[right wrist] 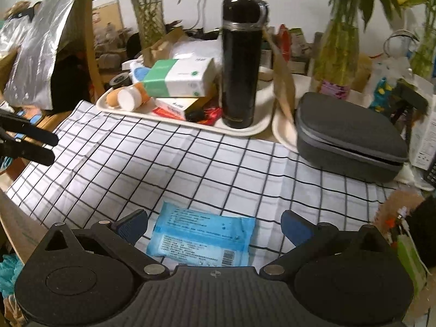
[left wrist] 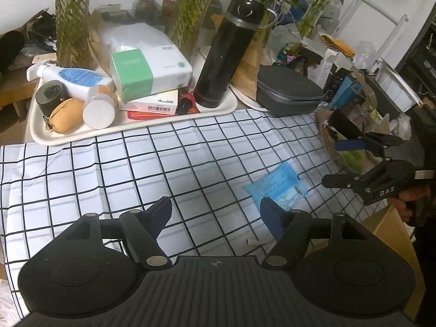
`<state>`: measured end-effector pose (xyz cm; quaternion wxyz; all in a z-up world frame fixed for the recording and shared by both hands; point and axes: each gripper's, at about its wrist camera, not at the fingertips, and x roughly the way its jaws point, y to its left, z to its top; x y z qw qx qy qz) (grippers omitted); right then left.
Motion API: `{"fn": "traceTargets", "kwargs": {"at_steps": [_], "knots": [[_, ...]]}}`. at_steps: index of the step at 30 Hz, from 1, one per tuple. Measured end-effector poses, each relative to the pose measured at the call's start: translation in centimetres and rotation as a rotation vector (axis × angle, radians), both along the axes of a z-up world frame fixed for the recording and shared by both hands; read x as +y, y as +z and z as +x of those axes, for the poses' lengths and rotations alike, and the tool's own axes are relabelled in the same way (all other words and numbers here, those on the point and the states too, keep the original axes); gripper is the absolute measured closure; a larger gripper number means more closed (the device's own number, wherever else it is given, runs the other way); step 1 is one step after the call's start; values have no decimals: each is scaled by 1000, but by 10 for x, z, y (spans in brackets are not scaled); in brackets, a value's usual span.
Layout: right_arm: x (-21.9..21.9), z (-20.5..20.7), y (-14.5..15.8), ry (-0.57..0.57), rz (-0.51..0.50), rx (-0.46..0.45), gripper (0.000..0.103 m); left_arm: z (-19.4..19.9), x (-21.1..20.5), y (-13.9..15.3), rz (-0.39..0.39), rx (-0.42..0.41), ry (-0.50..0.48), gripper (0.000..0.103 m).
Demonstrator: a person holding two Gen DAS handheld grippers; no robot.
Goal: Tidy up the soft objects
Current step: 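Lower the right gripper onto the blue wipes pack and close on it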
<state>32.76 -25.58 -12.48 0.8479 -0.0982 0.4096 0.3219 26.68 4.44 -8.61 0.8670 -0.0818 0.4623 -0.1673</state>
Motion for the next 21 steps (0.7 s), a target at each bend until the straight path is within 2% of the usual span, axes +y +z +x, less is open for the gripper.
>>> {"fn": "traceTargets", "kwargs": {"at_steps": [11,16,21], "knots": [[6,14,-23,152,-28,20,1,-1,-2,0,12,-5,1,32],[12,23,-39,229,-69,16,1,-2,0,1,10,-8,14,32],[21,30,-60,328,-159,5,1,-1,1,2,-2,1,23,32]]}}
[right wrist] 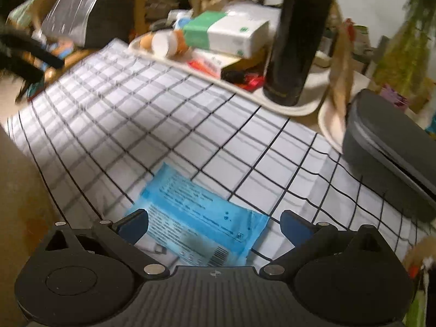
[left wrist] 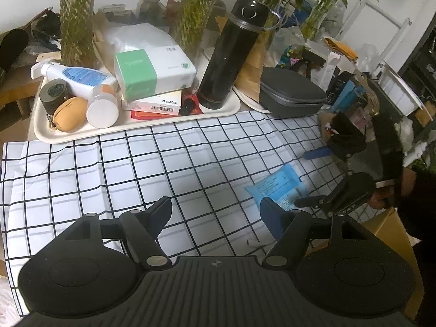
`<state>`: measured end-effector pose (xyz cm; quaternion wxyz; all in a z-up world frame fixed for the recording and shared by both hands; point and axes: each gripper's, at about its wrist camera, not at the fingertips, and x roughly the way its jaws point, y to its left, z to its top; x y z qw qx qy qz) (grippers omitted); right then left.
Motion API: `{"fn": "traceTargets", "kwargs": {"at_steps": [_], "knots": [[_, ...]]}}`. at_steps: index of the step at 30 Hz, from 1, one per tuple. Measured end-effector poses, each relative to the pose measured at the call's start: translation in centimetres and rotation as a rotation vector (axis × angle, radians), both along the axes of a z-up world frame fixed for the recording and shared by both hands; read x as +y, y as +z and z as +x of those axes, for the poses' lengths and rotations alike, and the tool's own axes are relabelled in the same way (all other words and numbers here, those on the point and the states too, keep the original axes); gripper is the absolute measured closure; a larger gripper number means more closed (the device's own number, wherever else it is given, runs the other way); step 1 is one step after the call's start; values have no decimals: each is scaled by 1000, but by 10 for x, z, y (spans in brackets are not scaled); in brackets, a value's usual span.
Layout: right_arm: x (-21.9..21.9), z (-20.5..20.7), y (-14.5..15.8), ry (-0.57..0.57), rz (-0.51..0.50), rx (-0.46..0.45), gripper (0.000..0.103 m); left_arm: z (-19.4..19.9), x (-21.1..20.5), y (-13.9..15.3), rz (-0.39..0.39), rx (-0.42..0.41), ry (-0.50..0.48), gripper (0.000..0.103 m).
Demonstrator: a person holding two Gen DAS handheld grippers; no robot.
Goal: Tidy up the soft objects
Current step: 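Lower the right gripper onto the blue wipes pack and close on it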
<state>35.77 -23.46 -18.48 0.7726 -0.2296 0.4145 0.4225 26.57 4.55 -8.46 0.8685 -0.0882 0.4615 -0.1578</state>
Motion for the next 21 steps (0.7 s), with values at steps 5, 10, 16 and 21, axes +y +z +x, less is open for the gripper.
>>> {"fn": "traceTargets", "kwargs": {"at_steps": [5,10,16,21], "knots": [[9,-2,-15,113,-93,-38,1,1,1,1,-3,-3,11,32],[19,-4,-23,129,-98,-72,0,3,2,0,-8,1,21,32],[26,17,-28,-44,-70,-117,0,4,1,-3,3,7,17,32],[22,22,-35,-31,-52,-50,0,5,2,-4,4,13,17,32]]}}
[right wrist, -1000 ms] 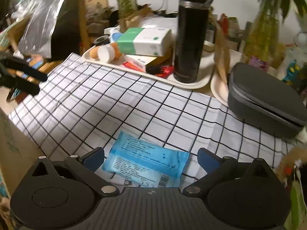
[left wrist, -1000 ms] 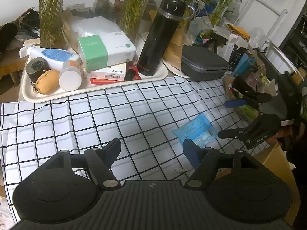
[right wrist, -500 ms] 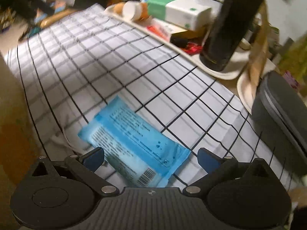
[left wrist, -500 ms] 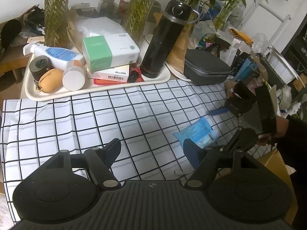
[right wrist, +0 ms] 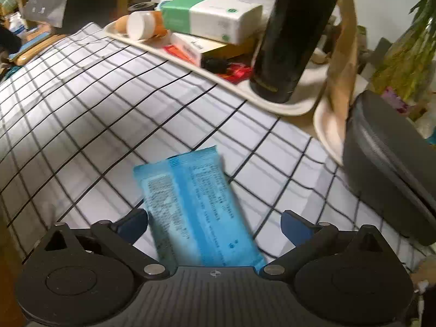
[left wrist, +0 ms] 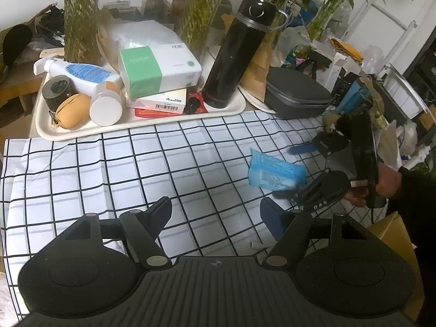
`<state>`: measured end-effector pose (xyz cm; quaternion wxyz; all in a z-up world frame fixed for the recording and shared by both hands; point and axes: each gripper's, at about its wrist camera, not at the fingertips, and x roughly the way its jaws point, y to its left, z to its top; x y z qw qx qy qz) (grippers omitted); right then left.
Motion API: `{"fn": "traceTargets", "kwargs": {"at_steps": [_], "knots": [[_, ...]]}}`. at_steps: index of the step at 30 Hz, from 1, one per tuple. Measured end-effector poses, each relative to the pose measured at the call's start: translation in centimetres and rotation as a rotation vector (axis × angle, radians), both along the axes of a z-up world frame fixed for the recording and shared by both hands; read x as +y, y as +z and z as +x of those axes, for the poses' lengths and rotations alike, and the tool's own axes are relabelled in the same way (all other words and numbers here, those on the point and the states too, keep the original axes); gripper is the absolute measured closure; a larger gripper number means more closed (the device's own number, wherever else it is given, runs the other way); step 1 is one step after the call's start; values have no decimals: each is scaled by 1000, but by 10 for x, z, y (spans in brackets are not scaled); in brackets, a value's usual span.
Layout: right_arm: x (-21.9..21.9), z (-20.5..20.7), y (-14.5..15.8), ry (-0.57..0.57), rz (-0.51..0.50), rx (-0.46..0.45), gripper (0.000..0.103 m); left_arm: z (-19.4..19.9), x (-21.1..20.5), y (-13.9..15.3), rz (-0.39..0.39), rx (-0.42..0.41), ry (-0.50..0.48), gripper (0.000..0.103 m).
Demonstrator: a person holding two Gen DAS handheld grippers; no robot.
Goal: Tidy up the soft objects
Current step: 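Lower the right gripper onto the blue wipes pack and close on it, then lift the blue wipes pack with the right gripper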
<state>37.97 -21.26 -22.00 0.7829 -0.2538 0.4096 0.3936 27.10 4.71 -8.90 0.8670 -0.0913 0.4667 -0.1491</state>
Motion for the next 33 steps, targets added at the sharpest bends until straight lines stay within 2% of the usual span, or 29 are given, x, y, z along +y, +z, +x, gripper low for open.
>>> {"fn": "traceTargets", "kwargs": {"at_steps": [4,7,9,11,15,18,27,30,33], "knots": [[-3,-1,-4,11,10,29,3,-1,-1,0,1,0,-7,32],[-3,2,0,18,18,91,19,0,-1,0,3,0,-8,32],[-2,-2,3,51,-1,110,25,0,-2,0,2,1,-5,32],[0,-6,4,84,-16,112,26,0,-2,0,-2,-2,-6,32],[1,-3,2,37,21,105,25,0,-3,0,-2,-18,-11,32],[4,-2,2,48,22,98,26,-1,-3,1,-5,-29,-28,32],[0,-5,8,29,40,90,38,3,-12,8,10,5,-89,32],[-6,-5,17,19,58,72,39,8,-21,14,41,17,-128,32],[-15,-4,30,-5,82,47,39,18,-40,16,82,45,-251,32]]}}
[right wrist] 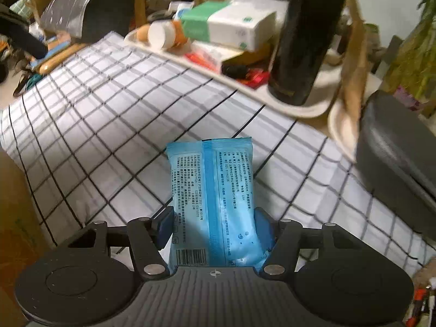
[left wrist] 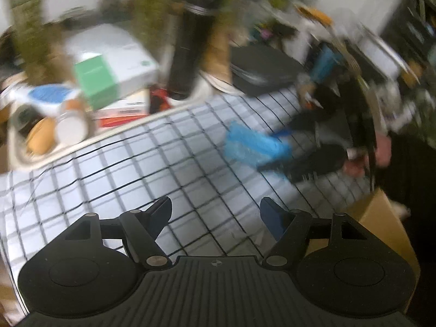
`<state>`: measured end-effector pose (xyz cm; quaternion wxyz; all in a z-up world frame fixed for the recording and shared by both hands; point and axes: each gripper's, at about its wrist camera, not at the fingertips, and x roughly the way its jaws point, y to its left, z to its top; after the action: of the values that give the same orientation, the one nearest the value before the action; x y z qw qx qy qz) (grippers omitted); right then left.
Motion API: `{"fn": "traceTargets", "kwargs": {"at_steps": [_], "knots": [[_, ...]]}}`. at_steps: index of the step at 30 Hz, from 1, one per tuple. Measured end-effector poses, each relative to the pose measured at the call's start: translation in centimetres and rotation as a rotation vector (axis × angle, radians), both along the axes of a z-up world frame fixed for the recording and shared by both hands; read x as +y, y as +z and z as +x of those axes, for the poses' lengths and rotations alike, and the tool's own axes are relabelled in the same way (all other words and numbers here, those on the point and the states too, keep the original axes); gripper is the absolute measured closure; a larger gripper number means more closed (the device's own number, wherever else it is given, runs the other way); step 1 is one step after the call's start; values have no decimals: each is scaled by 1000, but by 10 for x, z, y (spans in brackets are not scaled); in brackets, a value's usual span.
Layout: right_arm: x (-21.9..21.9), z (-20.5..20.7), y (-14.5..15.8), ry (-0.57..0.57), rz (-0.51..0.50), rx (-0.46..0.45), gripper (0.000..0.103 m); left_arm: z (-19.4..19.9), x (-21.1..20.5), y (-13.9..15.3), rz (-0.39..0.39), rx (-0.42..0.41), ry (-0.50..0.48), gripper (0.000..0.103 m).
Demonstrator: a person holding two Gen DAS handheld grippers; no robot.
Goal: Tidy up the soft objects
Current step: 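Lift the blue wipes pack with the right gripper, then lower the left gripper onto the white cable adapter and close while the right holds the wipes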
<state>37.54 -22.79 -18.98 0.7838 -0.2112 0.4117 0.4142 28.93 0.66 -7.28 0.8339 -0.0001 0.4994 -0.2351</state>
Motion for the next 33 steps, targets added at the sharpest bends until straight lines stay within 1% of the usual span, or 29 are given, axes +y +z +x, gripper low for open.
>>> {"fn": "traceTargets", "kwargs": {"at_steps": [3,6,8,10,13,15,18,19,23,24,25,27,30,32,33], "knots": [[-9,0,15,-27,17,-43,39,8,-19,-5,31,10,-158,32],[-22,0,30,-58,50,-65,39,17,-35,-18,55,15,-329,32],[-30,1,39,-83,66,-86,39,21,-41,-30,68,15,-415,32],[-40,2,47,-103,84,-99,39,28,-45,-46,80,38,-475,33],[-51,1,57,-131,110,-119,39,38,-47,-69,75,67,-544,33],[-56,-1,63,-143,129,-127,38,42,-47,-82,73,74,-586,35],[-59,-1,68,-149,146,-138,38,45,-51,-99,63,83,-644,48],[-59,-1,70,-150,149,-143,38,43,-53,-105,66,83,-667,49],[-57,-1,73,-153,163,-150,38,35,-57,-115,91,45,-729,49],[-56,-1,73,-152,164,-150,38,33,-58,-117,93,36,-741,51],[-56,-1,73,-149,164,-150,38,31,-59,-119,85,34,-758,58],[-55,-1,73,-147,163,-150,38,29,-60,-122,79,30,-781,64],[-54,-1,72,-145,162,-149,38,24,-61,-123,79,-15,-811,70],[-54,-1,72,-146,162,-154,38,23,-61,-123,78,-31,-826,76],[-55,-1,72,-146,165,-151,38,21,-61,-123,68,-32,-840,82]]}}
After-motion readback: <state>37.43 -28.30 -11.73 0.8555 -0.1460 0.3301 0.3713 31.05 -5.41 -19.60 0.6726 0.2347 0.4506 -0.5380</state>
